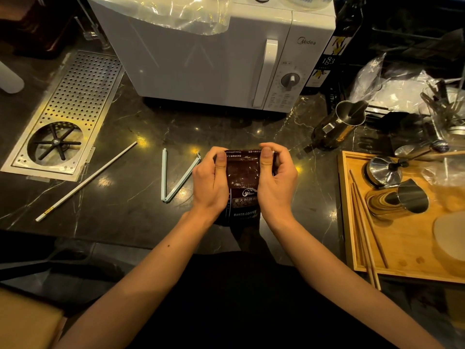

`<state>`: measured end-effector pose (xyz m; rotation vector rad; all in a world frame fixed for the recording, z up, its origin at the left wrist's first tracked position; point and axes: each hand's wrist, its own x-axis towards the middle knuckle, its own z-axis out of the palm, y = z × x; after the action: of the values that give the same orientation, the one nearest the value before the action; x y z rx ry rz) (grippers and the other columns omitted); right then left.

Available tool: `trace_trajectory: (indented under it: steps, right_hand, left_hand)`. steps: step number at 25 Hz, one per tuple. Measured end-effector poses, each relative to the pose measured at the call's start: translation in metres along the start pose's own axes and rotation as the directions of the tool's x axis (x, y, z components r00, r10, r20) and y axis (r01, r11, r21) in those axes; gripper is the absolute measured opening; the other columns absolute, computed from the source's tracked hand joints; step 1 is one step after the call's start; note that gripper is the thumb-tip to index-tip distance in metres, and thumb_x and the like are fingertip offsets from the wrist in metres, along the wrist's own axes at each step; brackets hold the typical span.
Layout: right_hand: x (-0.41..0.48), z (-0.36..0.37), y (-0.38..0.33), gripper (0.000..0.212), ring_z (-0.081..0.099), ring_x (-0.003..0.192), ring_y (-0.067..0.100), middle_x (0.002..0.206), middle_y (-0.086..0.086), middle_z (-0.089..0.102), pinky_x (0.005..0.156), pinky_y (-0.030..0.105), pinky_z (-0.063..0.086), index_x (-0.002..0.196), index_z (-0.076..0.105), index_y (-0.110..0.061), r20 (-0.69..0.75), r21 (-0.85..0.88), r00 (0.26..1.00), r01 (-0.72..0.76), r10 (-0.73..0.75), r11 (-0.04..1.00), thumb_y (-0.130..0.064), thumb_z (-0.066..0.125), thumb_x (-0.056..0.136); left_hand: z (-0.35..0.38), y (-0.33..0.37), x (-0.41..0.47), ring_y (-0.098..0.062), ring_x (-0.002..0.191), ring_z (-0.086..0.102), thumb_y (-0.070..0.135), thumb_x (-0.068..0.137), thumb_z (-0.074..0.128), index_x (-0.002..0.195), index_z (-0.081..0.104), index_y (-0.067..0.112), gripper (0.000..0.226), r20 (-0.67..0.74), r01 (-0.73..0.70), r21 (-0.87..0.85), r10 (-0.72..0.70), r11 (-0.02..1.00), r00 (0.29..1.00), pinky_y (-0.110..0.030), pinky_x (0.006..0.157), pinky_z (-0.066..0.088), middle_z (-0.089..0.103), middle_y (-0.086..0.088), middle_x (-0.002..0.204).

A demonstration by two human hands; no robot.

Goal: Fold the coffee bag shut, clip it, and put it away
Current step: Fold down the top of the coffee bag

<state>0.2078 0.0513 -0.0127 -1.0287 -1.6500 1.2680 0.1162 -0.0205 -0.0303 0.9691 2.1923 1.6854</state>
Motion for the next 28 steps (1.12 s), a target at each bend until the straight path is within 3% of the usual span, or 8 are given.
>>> trace_trajectory:
  steps: [3,6,10,15,18,22,28]
  right_hand:
    - [0.005,-0.002,0.000,0.022,0.061,0.075,0.005,0.078,-0.009,0.065,0.069,0.026,0.051,0.085,0.061,-0.032,0.025,-0.006,1.000,-0.010,0.011,1.000,-0.021,0.051,0.100]
    - [0.008,-0.001,-0.001,0.025,0.061,0.074,0.008,0.076,-0.008,0.064,0.069,0.030,0.050,0.080,0.061,-0.032,0.014,0.000,1.000,-0.021,0.021,1.000,-0.018,0.053,0.099]
    - [0.001,-0.009,0.000,0.024,0.062,0.075,0.012,0.077,-0.008,0.064,0.068,0.032,0.051,0.082,0.061,-0.033,0.049,0.019,0.999,0.023,-0.024,1.000,-0.016,0.057,0.097]
    - [0.001,-0.030,-0.003,0.010,0.065,0.084,0.009,0.086,-0.009,0.068,0.077,0.033,0.054,0.091,0.070,-0.022,0.188,-0.050,0.973,0.145,-0.133,0.988,-0.013,0.066,0.090]
    - [0.013,-0.042,-0.012,0.009,0.065,0.085,0.010,0.090,0.000,0.070,0.077,0.025,0.051,0.095,0.073,-0.008,0.358,-0.110,0.896,0.320,-0.263,0.941,-0.009,0.071,0.086]
    - [0.025,-0.045,-0.024,0.006,0.064,0.080,0.013,0.085,0.002,0.071,0.073,0.025,0.049,0.090,0.073,-0.007,0.495,-0.190,0.793,0.497,-0.355,0.847,-0.007,0.070,0.085]
    - [0.024,-0.037,-0.023,0.005,0.061,0.075,0.016,0.079,-0.001,0.068,0.067,0.039,0.051,0.083,0.067,-0.009,0.479,-0.327,0.816,0.508,-0.323,0.797,-0.005,0.064,0.084]
  left_hand:
    - [0.000,0.001,0.001,-0.015,0.074,0.061,0.016,0.103,0.038,0.092,0.063,0.006,0.029,0.010,0.032,-0.023,-0.032,0.999,0.999,-0.020,0.063,0.046,0.066,-0.004,0.076]
    - [-0.005,0.004,0.002,-0.003,0.080,0.063,0.019,0.102,0.043,0.097,0.064,0.013,0.022,0.035,0.072,-0.048,-0.070,0.996,0.997,-0.016,0.070,0.048,0.066,0.009,0.083]
    - [-0.018,0.018,0.007,-0.004,0.094,0.066,0.018,0.089,0.067,0.104,0.070,0.020,0.015,0.121,-0.017,-0.035,0.022,0.999,0.992,-0.020,0.083,0.052,0.070,0.009,0.097]
    - [-0.033,0.030,0.020,-0.008,0.082,0.065,0.016,0.083,0.073,0.087,0.075,0.011,0.006,0.262,-0.193,0.070,0.168,0.979,0.950,-0.022,0.076,0.050,0.069,0.006,0.083]
    - [-0.036,0.034,0.019,-0.013,0.079,0.063,0.015,0.081,0.072,0.084,0.074,0.011,0.006,0.294,-0.261,0.104,0.221,0.960,0.930,-0.024,0.073,0.048,0.068,0.007,0.081]
    - [-0.037,0.037,0.020,-0.013,0.075,0.061,0.016,0.080,0.073,0.083,0.075,0.011,0.007,0.306,-0.287,0.112,0.242,0.951,0.921,-0.023,0.070,0.047,0.066,0.010,0.079]
    - [-0.041,0.039,0.019,-0.011,0.076,0.063,0.017,0.079,0.076,0.085,0.077,0.011,0.009,0.321,-0.280,0.124,0.229,0.952,0.919,-0.022,0.072,0.048,0.072,0.003,0.081]
